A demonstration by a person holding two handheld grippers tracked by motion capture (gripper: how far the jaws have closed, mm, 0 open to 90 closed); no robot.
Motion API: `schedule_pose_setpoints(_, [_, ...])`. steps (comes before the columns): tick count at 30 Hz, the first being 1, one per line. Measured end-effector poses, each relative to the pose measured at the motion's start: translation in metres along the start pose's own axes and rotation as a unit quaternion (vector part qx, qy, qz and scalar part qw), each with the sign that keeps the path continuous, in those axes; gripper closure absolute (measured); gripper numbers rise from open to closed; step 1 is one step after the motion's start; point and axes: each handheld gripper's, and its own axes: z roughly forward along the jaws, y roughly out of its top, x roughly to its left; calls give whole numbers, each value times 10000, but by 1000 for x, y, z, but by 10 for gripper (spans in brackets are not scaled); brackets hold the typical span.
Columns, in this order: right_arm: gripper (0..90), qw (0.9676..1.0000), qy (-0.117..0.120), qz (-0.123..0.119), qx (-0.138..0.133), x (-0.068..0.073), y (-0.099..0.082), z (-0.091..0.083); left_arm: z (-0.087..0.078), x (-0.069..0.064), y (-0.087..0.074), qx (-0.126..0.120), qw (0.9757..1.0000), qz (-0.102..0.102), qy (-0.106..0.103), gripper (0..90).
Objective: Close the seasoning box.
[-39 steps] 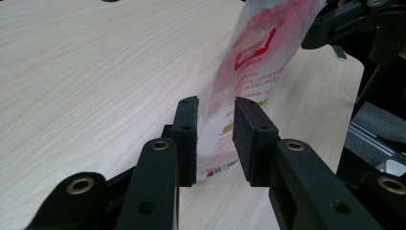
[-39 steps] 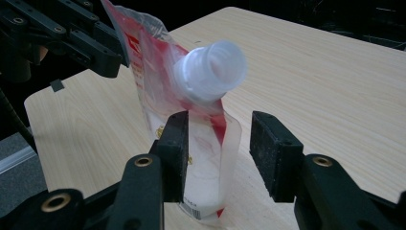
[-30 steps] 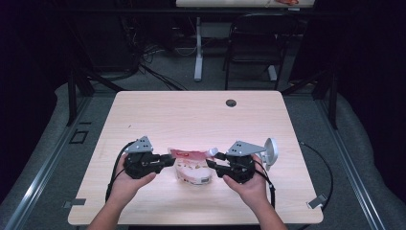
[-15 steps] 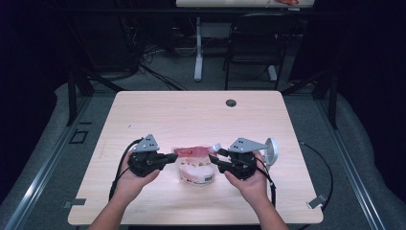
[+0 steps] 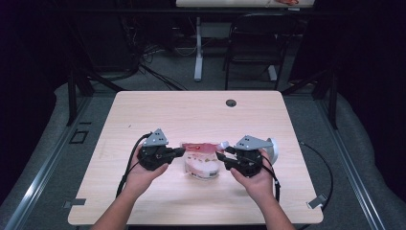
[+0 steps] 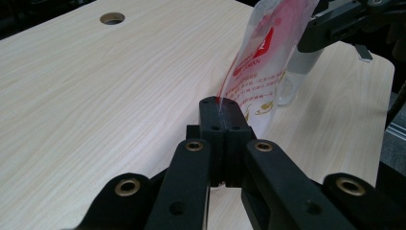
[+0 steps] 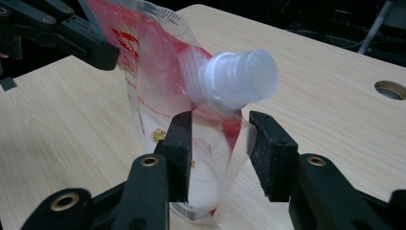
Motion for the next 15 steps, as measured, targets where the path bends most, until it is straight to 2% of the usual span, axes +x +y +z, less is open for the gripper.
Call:
schedule_pose_setpoints(3, [617,10000,-10,6,-2,-2,0,-1,3,1,1,1,10000,10,-17,900])
schedule_pose_setpoints(9, [621,9999,119,-17,115,-5,0,-5,2,1,1,-14,9999,11,-113,896])
schedule_pose_setpoints(15, [583,9996,237,-85,84,-7,6,-18,-4,3,0,-136,9998,-65,-91,885])
